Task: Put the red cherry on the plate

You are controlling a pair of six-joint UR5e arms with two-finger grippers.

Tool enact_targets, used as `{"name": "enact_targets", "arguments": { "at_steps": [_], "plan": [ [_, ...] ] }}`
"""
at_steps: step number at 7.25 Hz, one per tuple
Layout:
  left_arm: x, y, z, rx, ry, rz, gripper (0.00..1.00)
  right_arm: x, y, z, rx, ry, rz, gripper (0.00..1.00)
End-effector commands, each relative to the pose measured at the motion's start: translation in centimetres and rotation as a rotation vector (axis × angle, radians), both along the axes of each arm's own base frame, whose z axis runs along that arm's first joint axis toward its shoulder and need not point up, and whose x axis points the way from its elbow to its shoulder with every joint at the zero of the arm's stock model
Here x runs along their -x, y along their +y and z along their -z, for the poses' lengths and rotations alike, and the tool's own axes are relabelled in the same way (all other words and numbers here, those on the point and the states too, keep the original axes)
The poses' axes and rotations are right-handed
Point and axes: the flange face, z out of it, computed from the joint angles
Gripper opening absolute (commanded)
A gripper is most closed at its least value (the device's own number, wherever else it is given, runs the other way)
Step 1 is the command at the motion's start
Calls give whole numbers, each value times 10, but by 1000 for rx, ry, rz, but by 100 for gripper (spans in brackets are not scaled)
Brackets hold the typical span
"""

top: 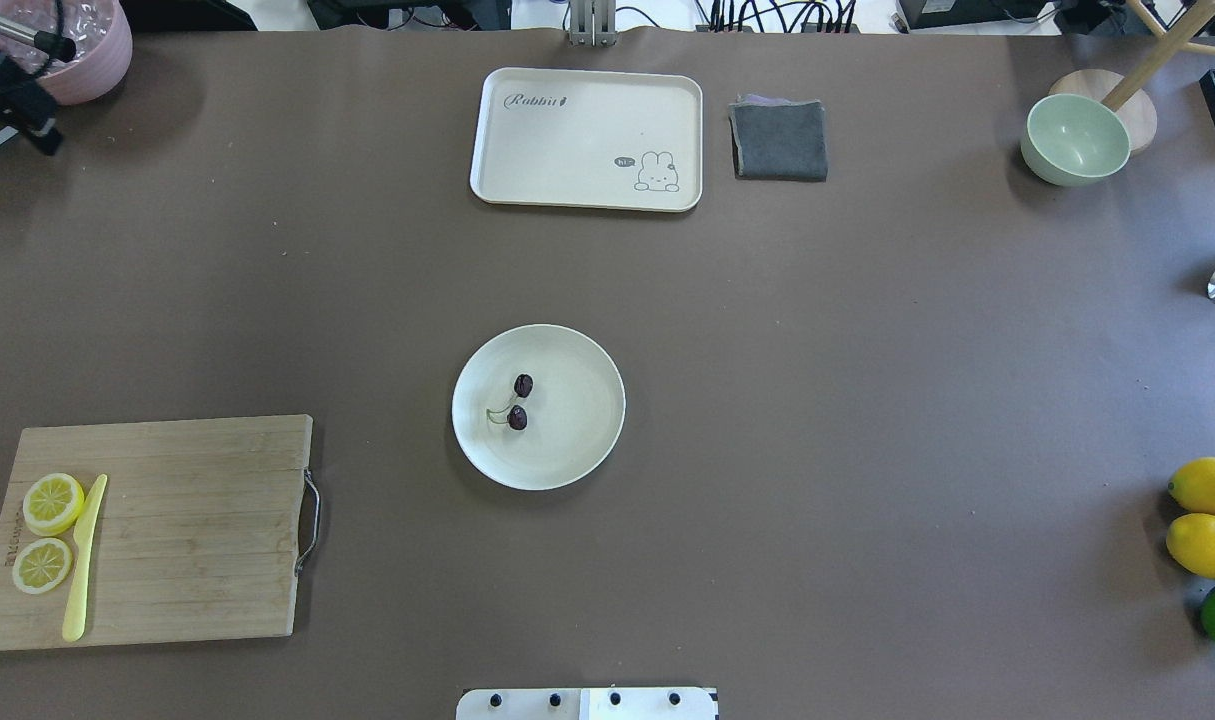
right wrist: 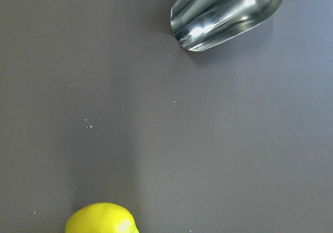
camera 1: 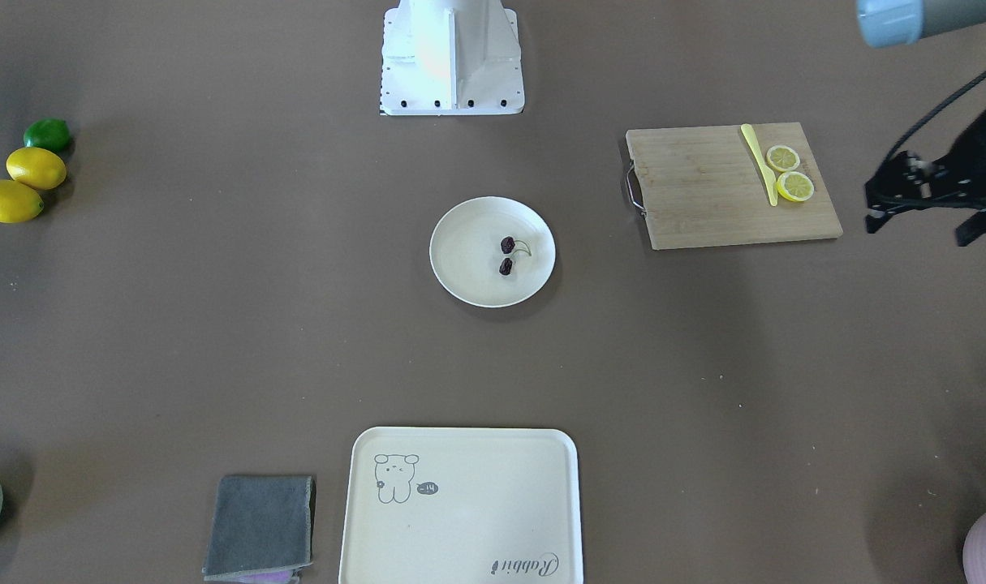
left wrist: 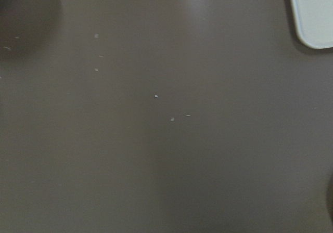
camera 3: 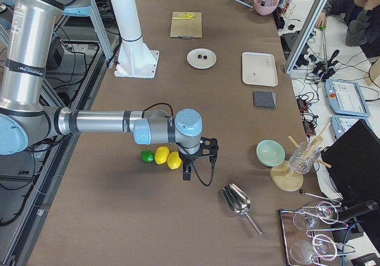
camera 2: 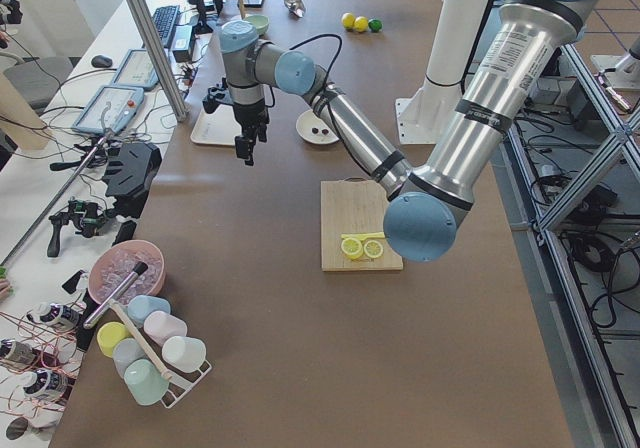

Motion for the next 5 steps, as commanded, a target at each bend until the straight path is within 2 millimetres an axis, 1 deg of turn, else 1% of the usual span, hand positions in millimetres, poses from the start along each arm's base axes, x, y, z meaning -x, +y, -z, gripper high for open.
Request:
{"name": "enact_targets", "arguments": {
  "at_steps": [1,2,3,4,5],
  "plan": [
    [66,15,-78,-5,-12,-66,98,-21,-2,17,7,11,62,100],
    [100,15,-99,12,-15,-10,98,-22,-2,16,8,12,61,100],
    [148,12,-132,22,6,74,98,-23,-2,14,10,18,61,100],
    [151,12,-159,67,61,71,98,-23,-2,14,10,23,62,100],
    [152,21,-197,54,63,18,98,-23,-2,12,12,23,62,100]
  ]
}}
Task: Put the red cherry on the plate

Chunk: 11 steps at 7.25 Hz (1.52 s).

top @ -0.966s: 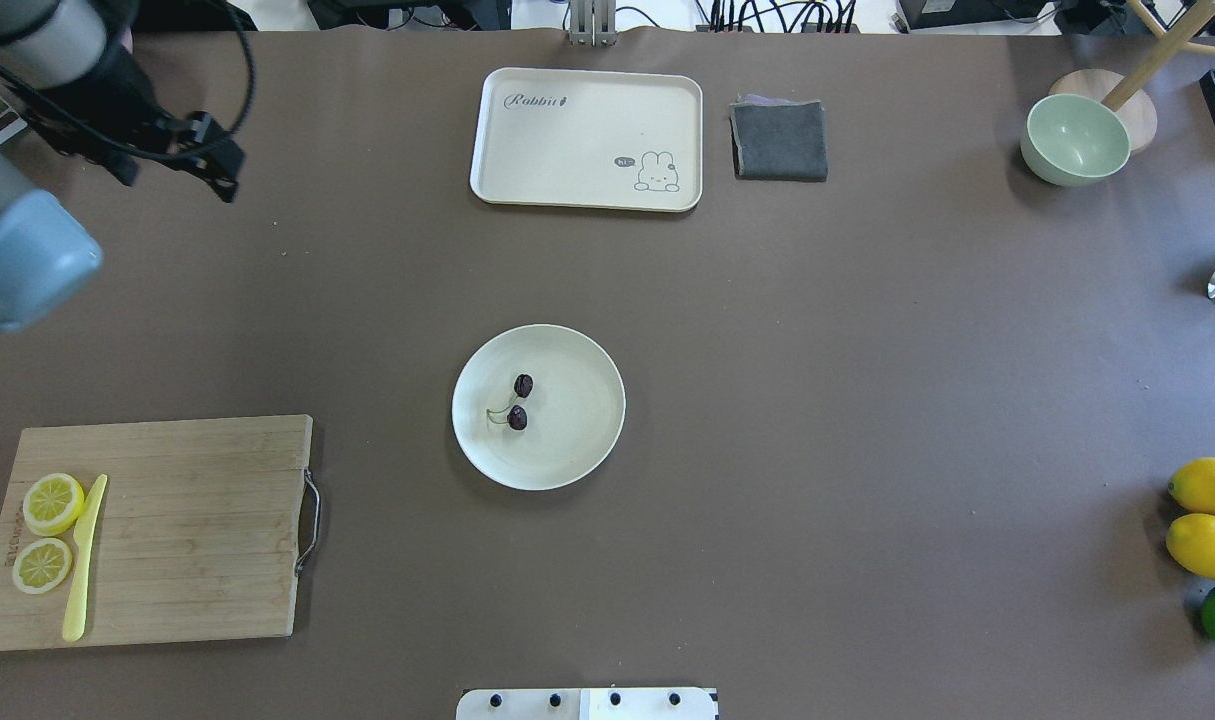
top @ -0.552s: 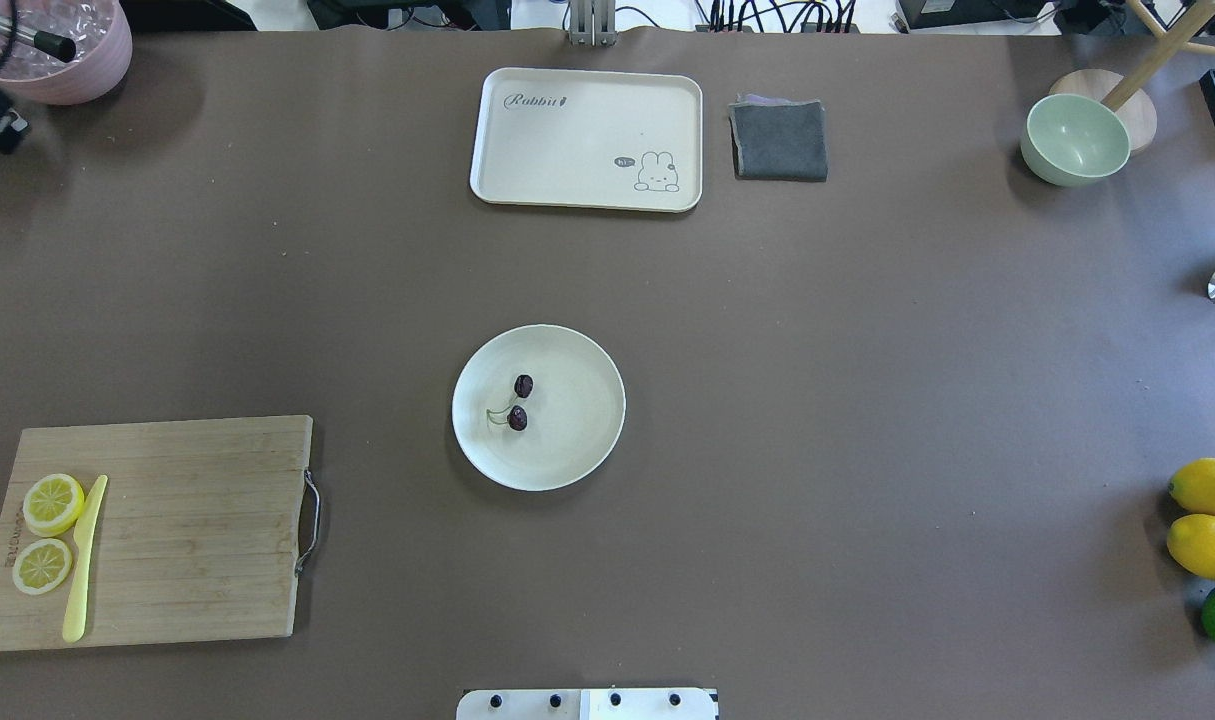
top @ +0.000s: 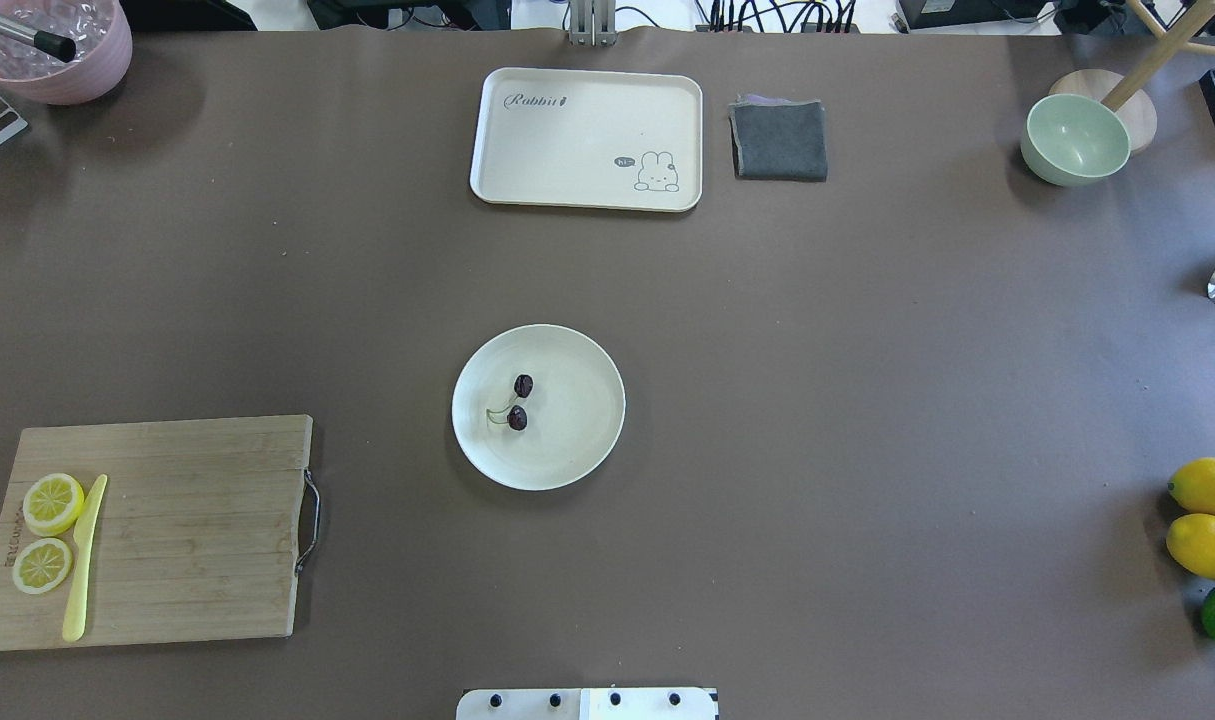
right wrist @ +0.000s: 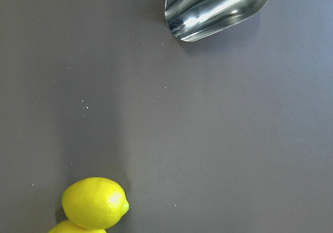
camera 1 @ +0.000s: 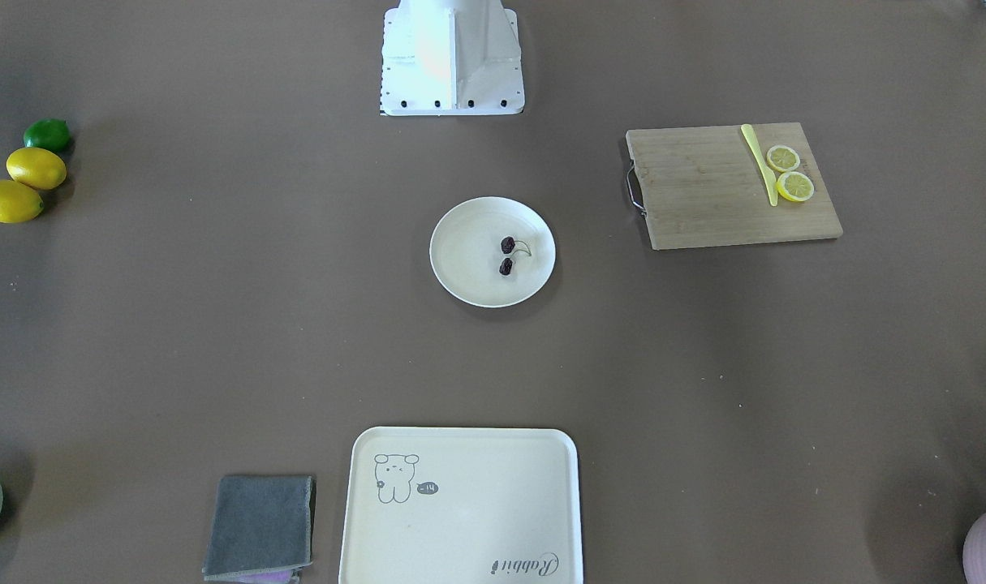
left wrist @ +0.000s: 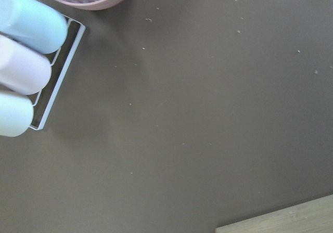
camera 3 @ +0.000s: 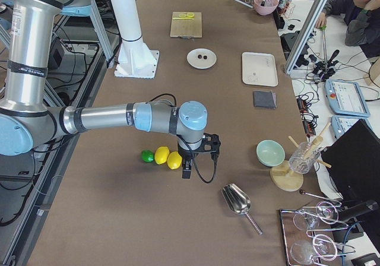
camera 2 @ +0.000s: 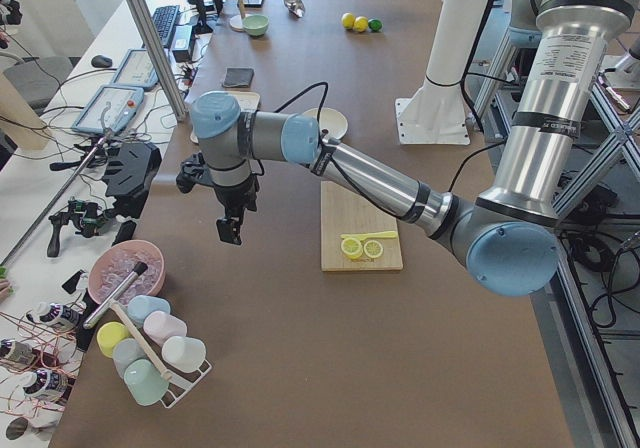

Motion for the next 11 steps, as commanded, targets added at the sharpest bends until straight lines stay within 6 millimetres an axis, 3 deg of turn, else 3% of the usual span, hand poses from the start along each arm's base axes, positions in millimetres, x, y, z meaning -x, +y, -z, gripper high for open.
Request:
{"name": "enact_targets", "arguments": {
  "at_steps": [1,3,5,6,8,11],
  "plan": [
    [12,18,-80,10,25,-28,98,0,0,-1,2,3,-1,100],
    [12,46,-160,-10,24,-16,98,0,1,-2,2,3,-1,100],
    [13,46,-150,59,35,81,98,0,0,-1,1,3,-1,100],
    [13,60,-166,85,48,84,98,0,0,-1,0,2,0,100],
    [15,59,-144,38,46,82,98,0,0,-1,-2,2,0,100],
    [15,87,-144,23,38,82,98,0,1,-1,-2,2,0,100]
  ]
}}
